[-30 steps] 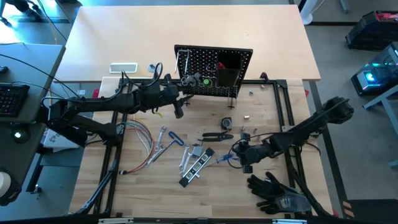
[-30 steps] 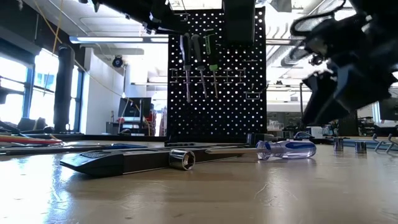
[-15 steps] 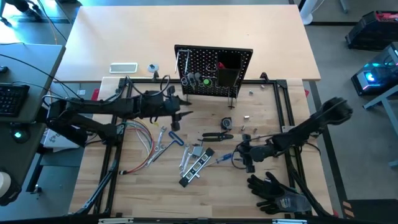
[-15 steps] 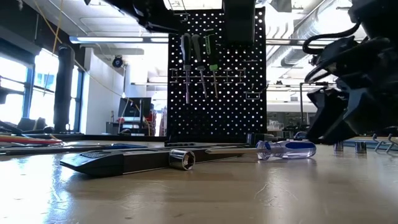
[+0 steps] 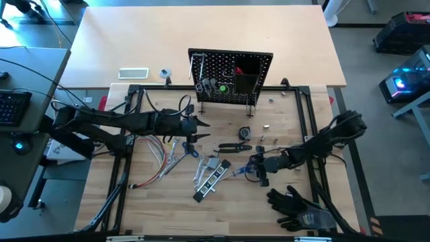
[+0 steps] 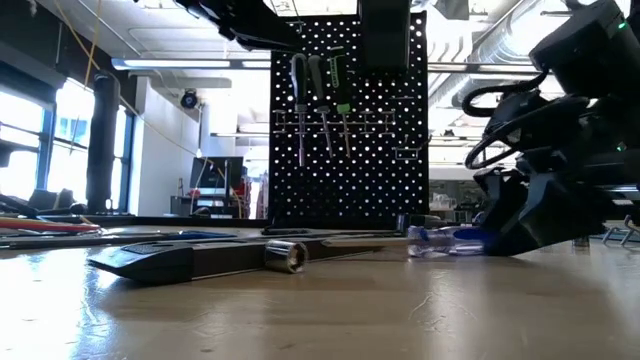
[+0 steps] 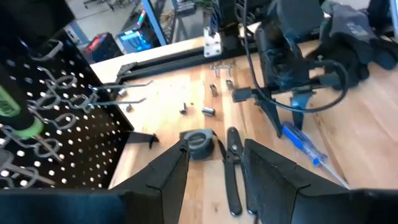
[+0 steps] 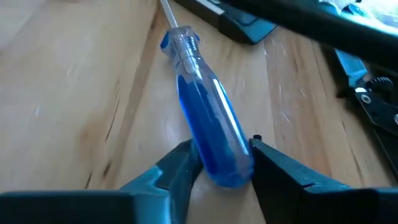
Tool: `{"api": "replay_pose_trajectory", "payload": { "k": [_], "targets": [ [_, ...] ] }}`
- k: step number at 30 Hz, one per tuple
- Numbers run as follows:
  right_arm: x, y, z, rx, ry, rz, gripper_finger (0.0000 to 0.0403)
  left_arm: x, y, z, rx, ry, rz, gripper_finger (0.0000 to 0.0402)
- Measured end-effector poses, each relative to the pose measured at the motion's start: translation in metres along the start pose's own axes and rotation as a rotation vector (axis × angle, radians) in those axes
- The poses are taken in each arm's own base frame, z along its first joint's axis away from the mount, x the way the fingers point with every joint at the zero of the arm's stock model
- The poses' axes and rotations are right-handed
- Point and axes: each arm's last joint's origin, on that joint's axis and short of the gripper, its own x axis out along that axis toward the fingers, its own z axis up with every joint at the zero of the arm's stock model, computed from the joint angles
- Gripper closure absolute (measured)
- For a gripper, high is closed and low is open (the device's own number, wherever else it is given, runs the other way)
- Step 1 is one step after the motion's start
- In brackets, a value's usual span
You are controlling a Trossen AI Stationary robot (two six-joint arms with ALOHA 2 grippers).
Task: Hang tools onto peg board
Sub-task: Hang the blue screwdriver on the peg board
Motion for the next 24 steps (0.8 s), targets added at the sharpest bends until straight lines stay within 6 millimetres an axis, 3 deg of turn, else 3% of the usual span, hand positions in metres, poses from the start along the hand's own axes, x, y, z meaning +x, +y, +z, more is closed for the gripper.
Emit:
{"api": "replay_pose_trajectory", "payload": {
  "k": [3, 12, 18, 24],
  "targets": [
    [0.001, 0.0, 0.0, 0.019, 0.002, -0.001, 0.0322, 0.002, -0.003, -0.001, 0.0, 0.007, -0.011, 0.0253],
    [-0.008, 0.004, 0.014, 0.018, -0.012, 0.035, 0.0326, 0.027, -0.021, -0.014, 0.025, 0.077, -0.07, 0.0253],
    [-0.018, 0.007, 0.043, -0.043, 0.061, 0.02, 0.0326, 0.058, -0.035, -0.027, -0.014, 0.065, -0.216, 0.0253],
    [-0.031, 0.01, 0.089, -0.169, 0.14, -0.031, 0.0326, 0.087, -0.039, -0.035, -0.126, 0.072, -0.363, 0.0253]
  ]
}}
